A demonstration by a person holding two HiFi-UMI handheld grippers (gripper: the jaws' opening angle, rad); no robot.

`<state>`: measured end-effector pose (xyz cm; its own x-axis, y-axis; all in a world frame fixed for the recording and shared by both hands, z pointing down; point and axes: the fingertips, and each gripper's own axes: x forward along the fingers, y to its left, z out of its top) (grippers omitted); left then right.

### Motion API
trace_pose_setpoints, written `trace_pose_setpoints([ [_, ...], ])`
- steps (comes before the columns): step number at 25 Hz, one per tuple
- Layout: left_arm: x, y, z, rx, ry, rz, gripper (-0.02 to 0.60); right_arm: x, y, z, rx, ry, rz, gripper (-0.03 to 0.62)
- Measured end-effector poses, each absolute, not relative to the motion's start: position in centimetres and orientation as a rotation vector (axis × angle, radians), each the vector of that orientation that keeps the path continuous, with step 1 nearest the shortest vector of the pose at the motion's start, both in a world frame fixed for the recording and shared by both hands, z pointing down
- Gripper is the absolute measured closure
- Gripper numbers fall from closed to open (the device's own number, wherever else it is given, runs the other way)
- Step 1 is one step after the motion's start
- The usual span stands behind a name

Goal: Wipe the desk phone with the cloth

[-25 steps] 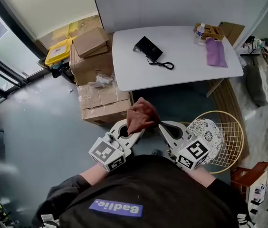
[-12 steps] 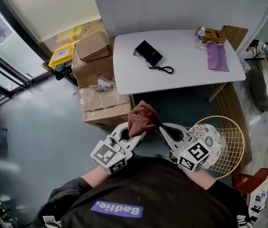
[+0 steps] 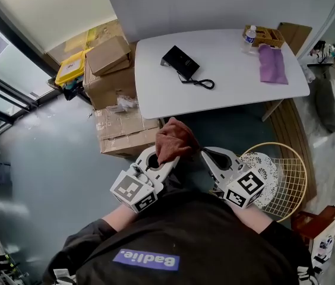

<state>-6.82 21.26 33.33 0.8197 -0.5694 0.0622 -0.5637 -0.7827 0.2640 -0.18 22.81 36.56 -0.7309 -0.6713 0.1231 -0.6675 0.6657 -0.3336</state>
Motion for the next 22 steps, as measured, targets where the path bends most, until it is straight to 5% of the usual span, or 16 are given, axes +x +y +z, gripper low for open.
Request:
trace_pose_setpoints([
  [22, -10.4, -3.2, 35.2, 2.743, -0.769, -0.03, 0.528, -2.6, 0.2, 37.0, -1.333, 2.825, -0.594, 0.565],
])
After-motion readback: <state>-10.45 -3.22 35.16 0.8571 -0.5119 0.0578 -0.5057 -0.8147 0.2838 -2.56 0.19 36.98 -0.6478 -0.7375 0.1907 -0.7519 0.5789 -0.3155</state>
